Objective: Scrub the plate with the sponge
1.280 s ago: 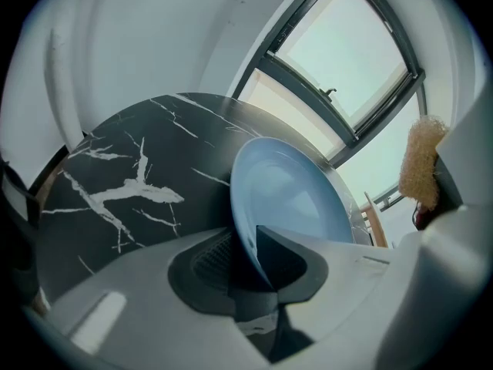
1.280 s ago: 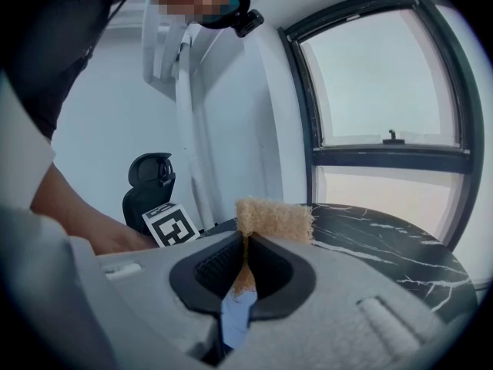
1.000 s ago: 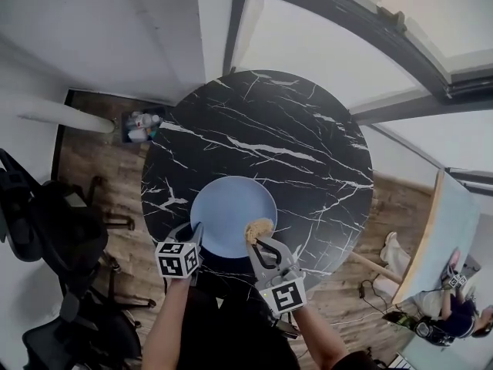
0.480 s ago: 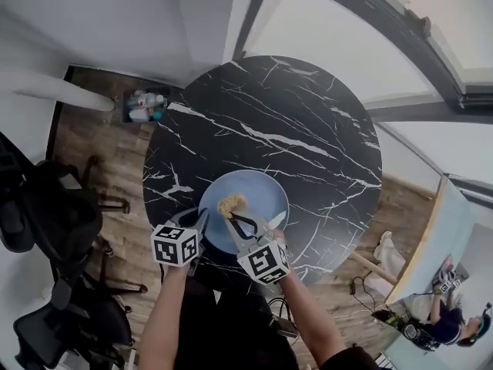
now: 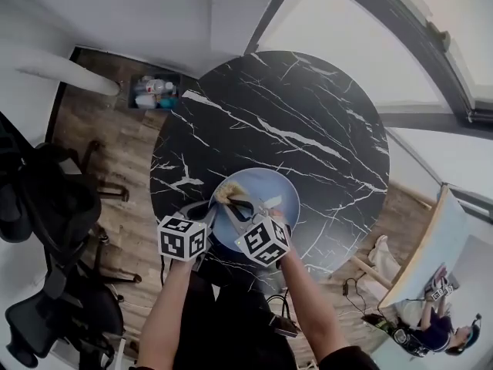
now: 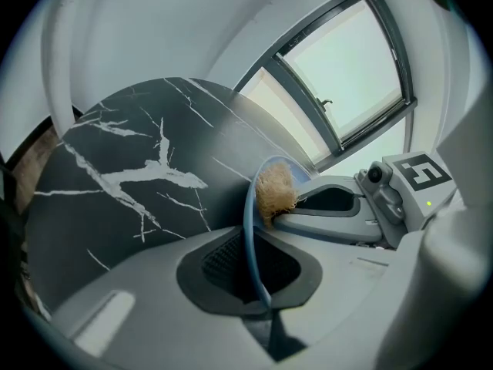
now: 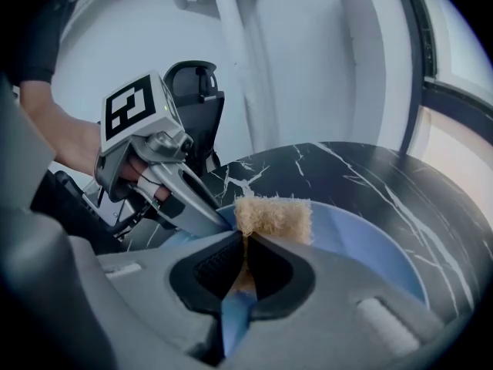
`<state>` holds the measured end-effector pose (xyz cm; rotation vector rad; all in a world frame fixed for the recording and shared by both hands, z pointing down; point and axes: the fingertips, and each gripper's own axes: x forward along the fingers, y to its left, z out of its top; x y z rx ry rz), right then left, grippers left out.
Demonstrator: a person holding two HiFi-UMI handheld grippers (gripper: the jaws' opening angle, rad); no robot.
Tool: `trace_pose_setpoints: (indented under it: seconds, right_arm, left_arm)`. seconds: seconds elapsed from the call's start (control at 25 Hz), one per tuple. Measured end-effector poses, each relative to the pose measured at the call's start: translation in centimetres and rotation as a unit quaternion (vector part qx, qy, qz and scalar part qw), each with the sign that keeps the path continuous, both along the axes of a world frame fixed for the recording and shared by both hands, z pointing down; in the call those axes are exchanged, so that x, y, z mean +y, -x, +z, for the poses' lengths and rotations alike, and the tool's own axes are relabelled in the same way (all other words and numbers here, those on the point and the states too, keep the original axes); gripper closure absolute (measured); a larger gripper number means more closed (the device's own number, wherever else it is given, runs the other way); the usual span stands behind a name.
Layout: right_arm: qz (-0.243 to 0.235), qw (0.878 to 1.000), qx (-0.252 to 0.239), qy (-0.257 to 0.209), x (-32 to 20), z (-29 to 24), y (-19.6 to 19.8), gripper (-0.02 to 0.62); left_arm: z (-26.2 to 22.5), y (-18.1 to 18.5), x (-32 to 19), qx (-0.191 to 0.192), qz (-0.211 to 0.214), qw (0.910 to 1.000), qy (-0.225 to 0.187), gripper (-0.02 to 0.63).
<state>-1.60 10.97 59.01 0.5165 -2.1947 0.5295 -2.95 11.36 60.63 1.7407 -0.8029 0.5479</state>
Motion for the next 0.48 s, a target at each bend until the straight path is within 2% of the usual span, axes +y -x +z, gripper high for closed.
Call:
trace_pose_setpoints:
  seconds: [0.24,0.48]
  right_arm:
    - [-0.039,0.999,0.021,0.008,0.14,0.69,0.95,0.574]
    - [-0.023,0.999,0.036,0.002,-0.43,0.93,0.96,0.574]
  left_arm:
    - [-0.05,0.04,0.06,-0.006,0.006,1.0000,-0.003,0.586]
    - [-0.13,-0.15,0.09,-0.011,0.021,0.9997,-0.006,0.584]
